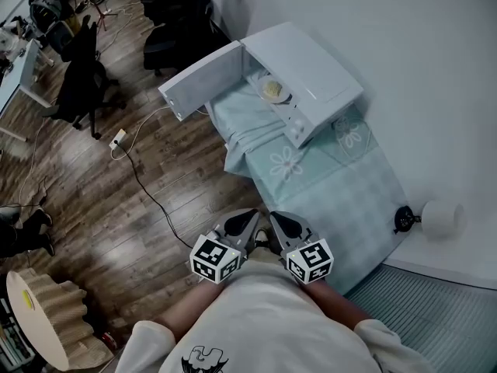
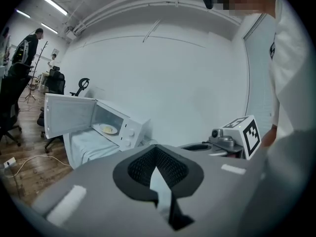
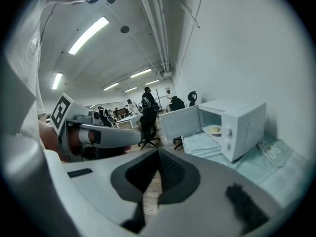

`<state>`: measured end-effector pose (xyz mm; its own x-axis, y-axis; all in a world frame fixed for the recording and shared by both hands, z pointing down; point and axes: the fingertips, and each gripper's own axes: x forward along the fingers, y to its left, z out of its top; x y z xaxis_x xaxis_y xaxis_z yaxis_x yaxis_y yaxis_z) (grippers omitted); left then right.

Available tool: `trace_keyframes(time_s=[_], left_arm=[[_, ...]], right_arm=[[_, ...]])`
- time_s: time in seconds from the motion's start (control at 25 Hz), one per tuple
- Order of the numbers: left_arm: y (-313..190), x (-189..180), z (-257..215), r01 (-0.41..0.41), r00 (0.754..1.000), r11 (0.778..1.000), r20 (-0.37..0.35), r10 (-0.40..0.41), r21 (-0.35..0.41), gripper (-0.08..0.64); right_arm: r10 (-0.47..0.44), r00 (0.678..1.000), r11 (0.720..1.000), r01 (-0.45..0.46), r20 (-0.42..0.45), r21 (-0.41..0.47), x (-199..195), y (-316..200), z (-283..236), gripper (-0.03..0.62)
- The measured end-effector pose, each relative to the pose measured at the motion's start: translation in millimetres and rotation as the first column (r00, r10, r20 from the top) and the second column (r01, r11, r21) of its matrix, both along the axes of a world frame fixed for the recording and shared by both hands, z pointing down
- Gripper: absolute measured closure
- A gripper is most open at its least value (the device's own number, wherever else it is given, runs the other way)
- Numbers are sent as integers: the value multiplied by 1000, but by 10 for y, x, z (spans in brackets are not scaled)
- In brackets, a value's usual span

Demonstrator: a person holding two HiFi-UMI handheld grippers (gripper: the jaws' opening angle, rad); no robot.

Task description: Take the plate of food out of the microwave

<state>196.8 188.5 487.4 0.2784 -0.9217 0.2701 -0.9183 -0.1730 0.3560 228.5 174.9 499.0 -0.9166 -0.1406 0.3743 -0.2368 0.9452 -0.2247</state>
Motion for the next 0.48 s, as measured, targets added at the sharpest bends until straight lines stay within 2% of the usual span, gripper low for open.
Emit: trace_keyframes(time_s=[0.28,0.48], left_arm=[[105,-341,360,26,998,999,59,-24,-44,557],[202,-564,395,67,998,997,24,-66,-45,557]], right_arm=[[-26,997,999,25,-67,-19,-215,3,383,580],[-92,995,993,89,-39,-76,-529,205,380,578]])
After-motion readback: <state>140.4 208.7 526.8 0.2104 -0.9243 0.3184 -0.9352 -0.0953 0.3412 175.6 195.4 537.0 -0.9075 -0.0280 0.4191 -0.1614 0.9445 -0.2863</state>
